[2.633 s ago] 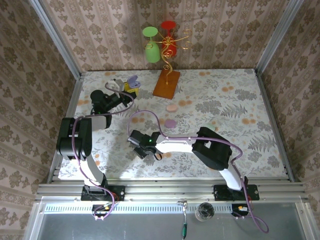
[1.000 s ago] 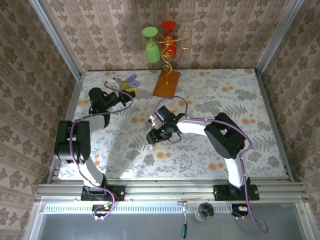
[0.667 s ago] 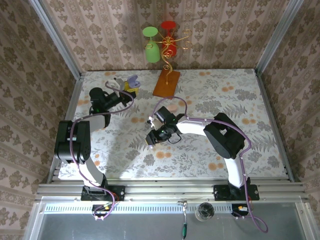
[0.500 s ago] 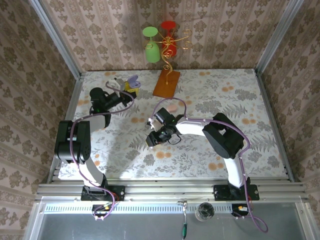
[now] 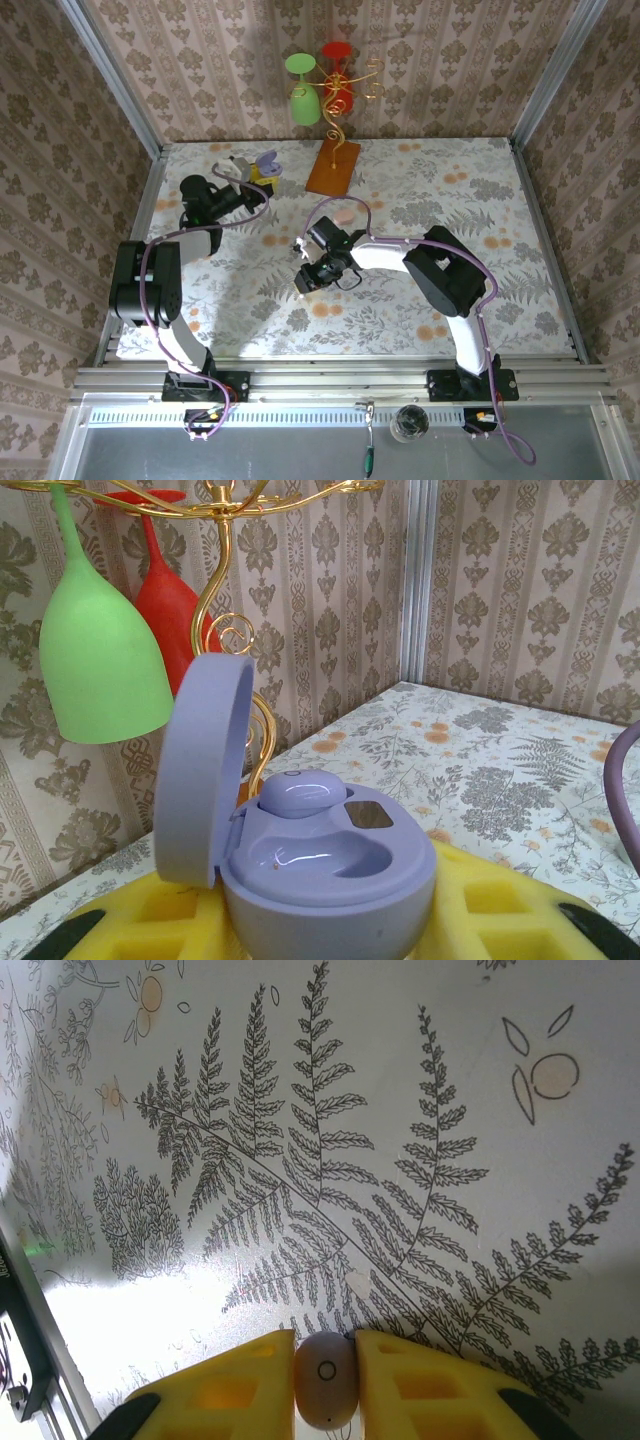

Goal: Insert the wireless bluetooth earbuds into the charging case

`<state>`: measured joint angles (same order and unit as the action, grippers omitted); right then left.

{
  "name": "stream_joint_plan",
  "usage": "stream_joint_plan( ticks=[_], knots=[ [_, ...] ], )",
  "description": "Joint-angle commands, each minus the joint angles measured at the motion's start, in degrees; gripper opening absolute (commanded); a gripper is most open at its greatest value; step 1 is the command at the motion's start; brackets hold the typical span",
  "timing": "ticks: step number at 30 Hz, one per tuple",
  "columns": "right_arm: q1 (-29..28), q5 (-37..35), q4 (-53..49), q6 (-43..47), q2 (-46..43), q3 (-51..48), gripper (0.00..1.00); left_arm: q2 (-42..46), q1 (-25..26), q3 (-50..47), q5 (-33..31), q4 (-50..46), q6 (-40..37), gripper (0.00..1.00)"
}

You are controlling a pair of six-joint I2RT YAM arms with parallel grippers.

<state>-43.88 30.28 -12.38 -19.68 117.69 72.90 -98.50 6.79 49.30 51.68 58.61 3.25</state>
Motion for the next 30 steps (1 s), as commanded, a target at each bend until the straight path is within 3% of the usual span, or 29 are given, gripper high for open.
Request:
stream_joint_plan(
  ticks=[1,14,19,24,30],
  knots=[
    [-0.6,-3.9,-3.06,-0.22,0.75,-0.44,0.21,2.06,0.67,0.85,-0.35,-0.29,-2.29,0.21],
    [3.1,-19.73,-1.58,-3.78,-18.91,-8.94,0.2,2.73,5.9,-4.76,-3.98,2.01,-8.08,0.21],
    [5.48,-24.33,-2.54,-3.85,-29.1,-11.24,0.19,4.23,10.23,-6.61,-5.37,-1.91,-15.23,0.2],
    [6.45,-25.52,-2.35,0.91,-37.18,-11.47,0.18,4.67,13.48,-7.7,-4.88,-4.98,-17.02,0.2],
    [7.34,-24.72,-1.13,4.39,-40.92,-10.37,0.18,4.46,18.48,-9.35,-5.53,-7.18,-17.48,0.2]
  ],
)
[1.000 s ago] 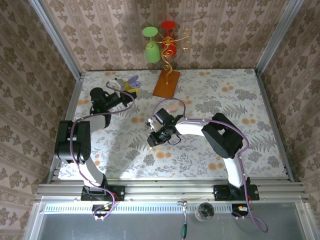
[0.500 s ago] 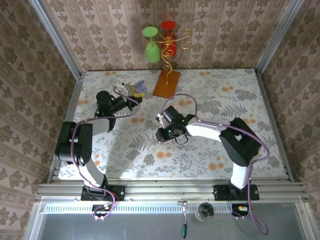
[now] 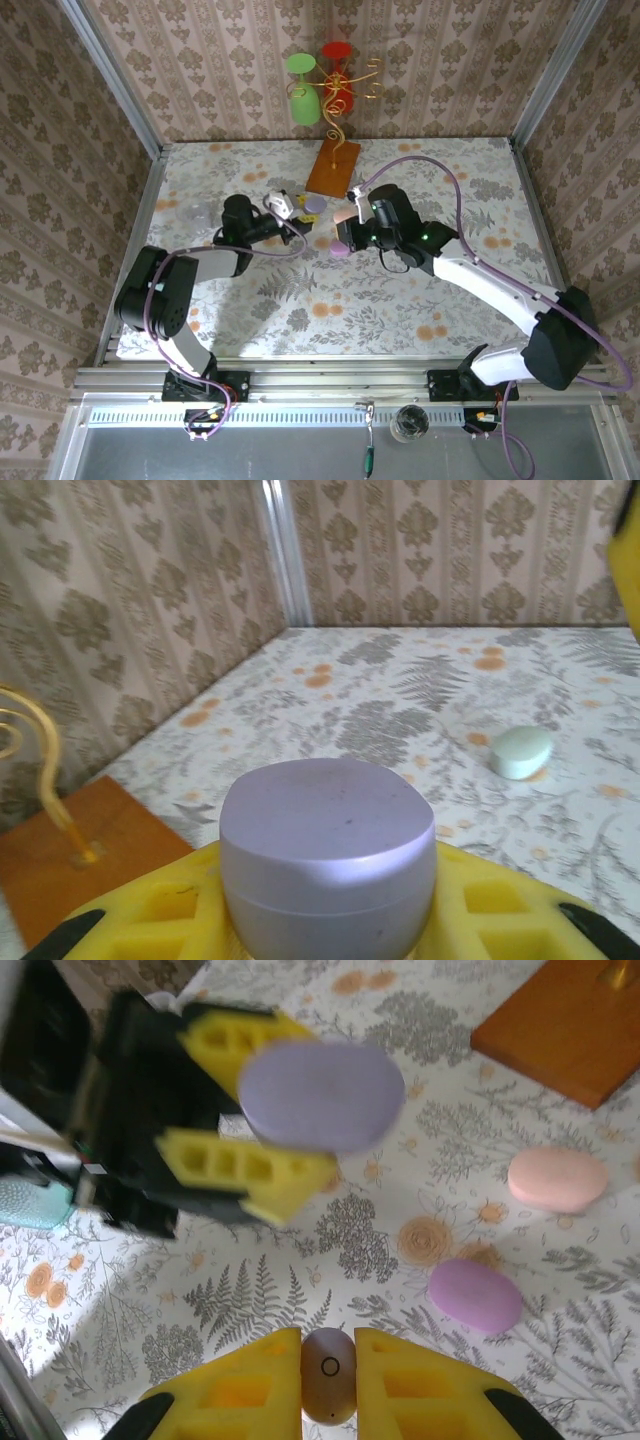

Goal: Insert the wireless bluetooth earbuds into the charging case

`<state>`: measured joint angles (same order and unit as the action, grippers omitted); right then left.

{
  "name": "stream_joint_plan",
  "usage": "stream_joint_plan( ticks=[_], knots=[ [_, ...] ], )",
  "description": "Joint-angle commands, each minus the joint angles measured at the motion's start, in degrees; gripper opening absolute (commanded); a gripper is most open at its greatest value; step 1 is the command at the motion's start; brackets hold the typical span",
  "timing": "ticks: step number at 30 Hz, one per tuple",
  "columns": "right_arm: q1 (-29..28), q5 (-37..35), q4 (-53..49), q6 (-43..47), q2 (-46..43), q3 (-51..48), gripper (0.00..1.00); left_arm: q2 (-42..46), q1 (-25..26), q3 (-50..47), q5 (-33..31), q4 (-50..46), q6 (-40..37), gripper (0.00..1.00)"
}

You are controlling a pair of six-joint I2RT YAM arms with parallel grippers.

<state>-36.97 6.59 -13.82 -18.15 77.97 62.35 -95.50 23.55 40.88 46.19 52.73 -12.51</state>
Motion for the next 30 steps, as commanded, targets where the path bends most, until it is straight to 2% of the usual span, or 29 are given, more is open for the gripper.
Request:
stream_joint_plan(
  ticks=[1,4,7,12,20,30],
  knots=[
    [0.49,-0.84,0.34,2.69,-0.98,0.55,0.18,1.28,2.18,-0.94,-0.22,-1.07,-0.73,0.2],
    [0.63,0.38,0.16,2.0,-0.33,1.31,0.18,0.78,4.26,-0.63,-0.16,-0.39,1.2,0.2],
    [1.21,0.79,1.01,0.98,-0.79,0.43,0.18,-0.85,4.31,-0.53,0.93,3.74,6.99,0.21],
    [3.19,1.2,1.18,-1.0,-0.29,-2.12,0.17,-2.4,4.32,-1.99,1.78,10.0,11.65,0.2],
    [3.88,-1.15,-0.24,-5.62,2.96,-10.1,0.18,-1.22,3.4,-4.26,1.57,11.15,13.13,0.21],
    [2.01,0.18,9.39,-16.07,10.14,-22.59,0.18,1.02,3.26,-6.42,1.34,10.39,12.65,0.21]
  ],
)
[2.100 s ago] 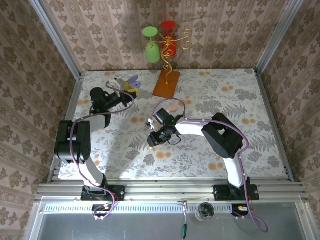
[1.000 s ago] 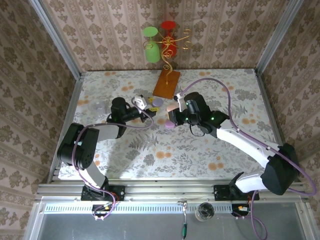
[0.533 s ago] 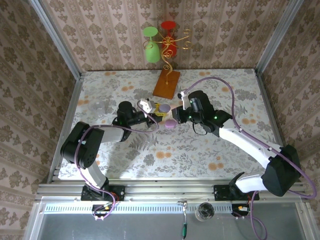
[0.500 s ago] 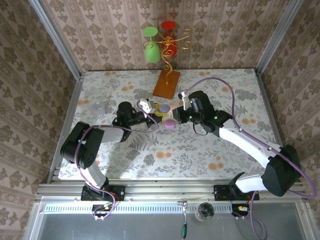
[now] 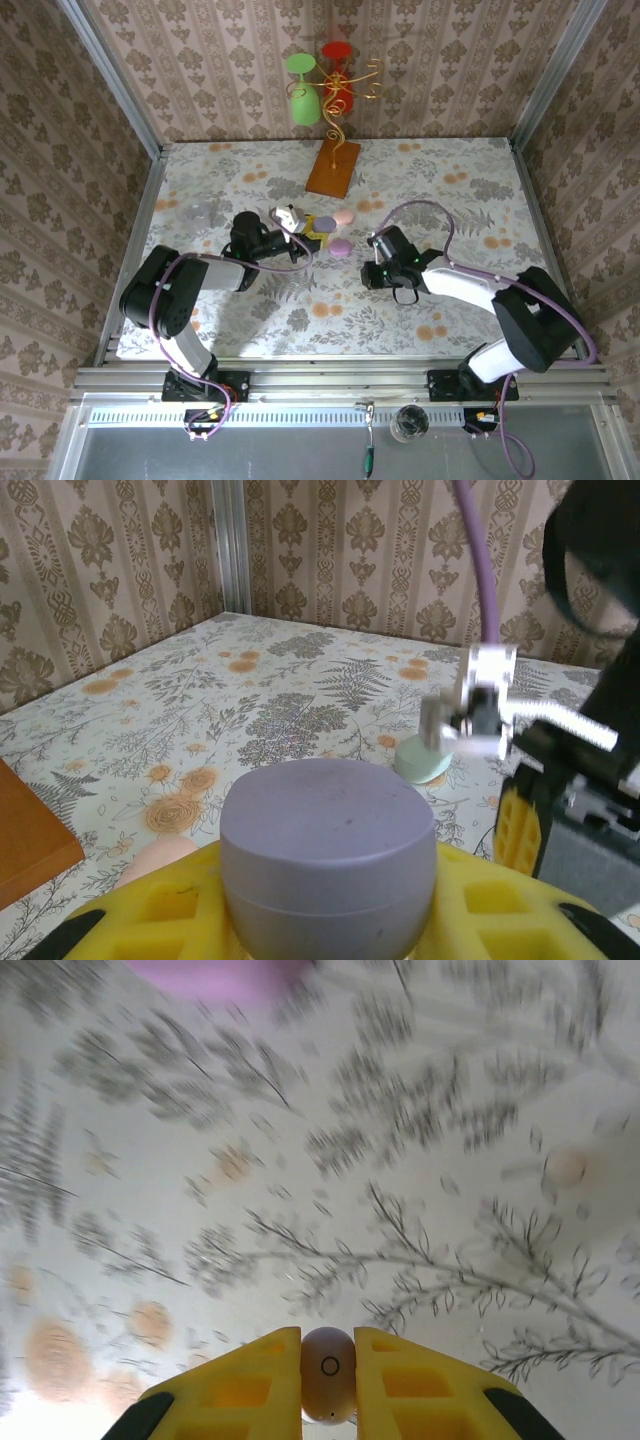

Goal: Insert the wireless bluetooth earbuds into the charging case

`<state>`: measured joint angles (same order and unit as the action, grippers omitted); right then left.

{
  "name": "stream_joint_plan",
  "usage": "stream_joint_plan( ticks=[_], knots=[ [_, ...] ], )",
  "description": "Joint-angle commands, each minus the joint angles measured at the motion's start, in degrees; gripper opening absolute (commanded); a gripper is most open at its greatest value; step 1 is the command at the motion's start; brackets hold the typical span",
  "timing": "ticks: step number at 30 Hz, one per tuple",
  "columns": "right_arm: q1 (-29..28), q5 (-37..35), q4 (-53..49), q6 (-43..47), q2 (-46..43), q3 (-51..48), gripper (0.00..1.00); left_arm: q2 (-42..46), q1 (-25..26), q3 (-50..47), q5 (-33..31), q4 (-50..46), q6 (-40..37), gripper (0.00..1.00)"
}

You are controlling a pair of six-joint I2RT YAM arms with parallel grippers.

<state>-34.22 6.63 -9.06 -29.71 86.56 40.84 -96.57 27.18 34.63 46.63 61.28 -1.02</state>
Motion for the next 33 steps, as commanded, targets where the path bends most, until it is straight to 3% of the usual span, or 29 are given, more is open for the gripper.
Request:
stream_joint_plan(
  ticks=[1,4,8,12,15,23,33],
  knots=[
    [-0.83,-0.24,5.28,-4.95,2.45,-1.31,0.19,2.16,-0.38,-0.1,1.03,1.88,1.27,0.21],
    [-0.86,-1.88,5.12,-5.32,3.25,-1.01,0.25,2.26,-0.37,-0.18,1.12,2.01,1.41,0.21],
    [-0.87,-5.19,1.2,-1.24,-0.48,1.11,0.48,2.94,-0.37,-0.1,2.44,1.02,2.32,0.21],
    [-0.76,-7.18,-0.89,8.32,-6.39,3.01,0.67,4.31,-0.4,-0.19,4.12,-2.72,1.76,0.21],
    [-0.76,-4.11,1.77,18.67,-12.2,3.28,0.78,5.23,-0.59,-0.49,6.77,-5.23,1.27,0.21],
    [-1.37,7.77,5.53,38.59,-13.89,8.92,0.87,8.09,-0.64,-0.86,16.03,-10.69,0.36,0.21],
    [-1.47,6.21,10.06,39.02,-10.28,11.95,0.87,9.49,-0.66,-1.76,19.37,-11.87,-0.29,0.21]
  ],
)
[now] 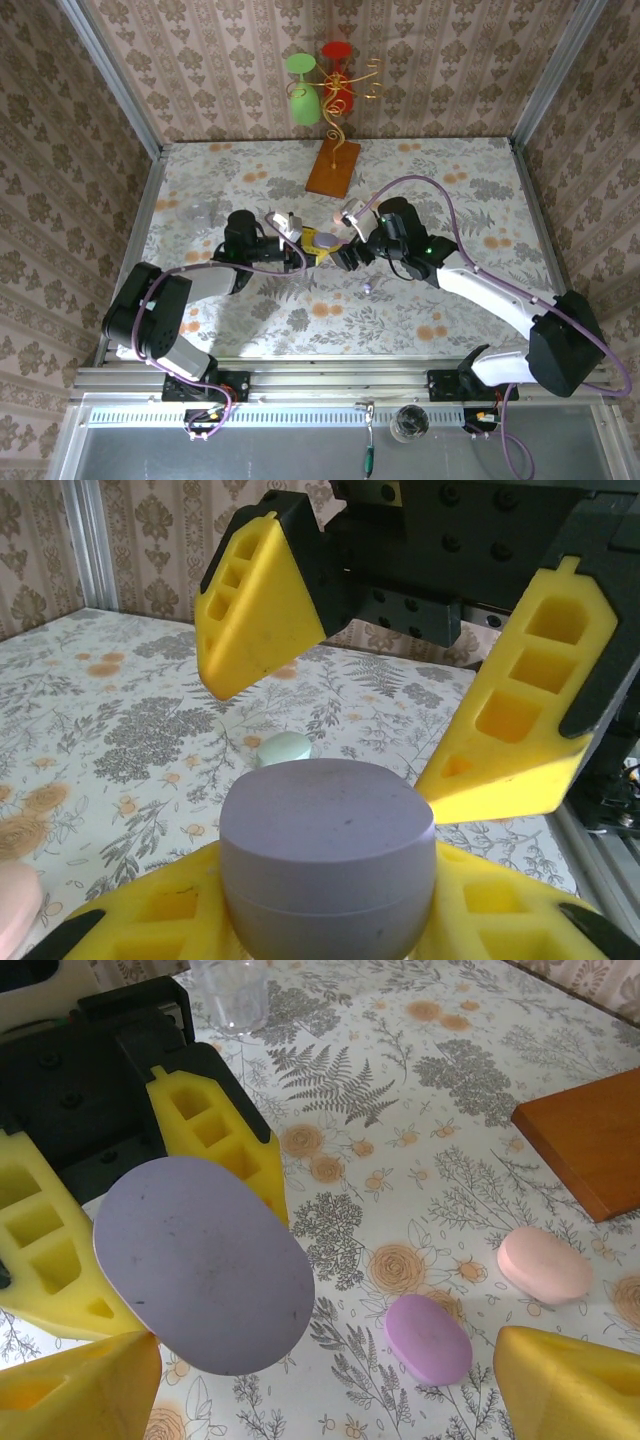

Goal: Insert the wireless bluetooth earbuds into the charging case

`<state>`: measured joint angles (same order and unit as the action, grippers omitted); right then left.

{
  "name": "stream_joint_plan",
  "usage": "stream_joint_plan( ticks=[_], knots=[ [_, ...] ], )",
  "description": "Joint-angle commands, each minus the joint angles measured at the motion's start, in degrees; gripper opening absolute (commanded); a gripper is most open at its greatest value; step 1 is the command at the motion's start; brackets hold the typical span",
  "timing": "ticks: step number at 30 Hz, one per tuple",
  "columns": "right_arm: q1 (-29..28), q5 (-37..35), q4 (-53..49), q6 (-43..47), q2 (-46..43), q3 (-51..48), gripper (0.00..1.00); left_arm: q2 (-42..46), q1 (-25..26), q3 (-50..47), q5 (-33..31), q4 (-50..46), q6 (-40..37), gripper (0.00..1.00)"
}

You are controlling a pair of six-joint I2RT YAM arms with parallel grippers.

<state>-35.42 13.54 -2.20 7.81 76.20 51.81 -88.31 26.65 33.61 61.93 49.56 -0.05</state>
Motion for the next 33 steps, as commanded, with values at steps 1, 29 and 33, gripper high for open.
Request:
stream_joint_plan(
  ticks=[1,29,33],
  knots=[
    [-0.13,-1.41,3.51,1.18,-0.28,0.85,0.86,1.19,-0.13,-0.87,4.45,-0.15,-1.5,0.21],
    [1.12,1.28,7.91,-11.62,-8.62,-2.21,0.85,-1.16,-2.36,-2.13,-2.01,7.87,2.3,0.2],
    [3.52,-2.39,4.61,-20.26,-12.47,-5.67,0.84,-4.42,-3.53,-3.37,-2.32,20.52,9.59,0.19]
  ],
)
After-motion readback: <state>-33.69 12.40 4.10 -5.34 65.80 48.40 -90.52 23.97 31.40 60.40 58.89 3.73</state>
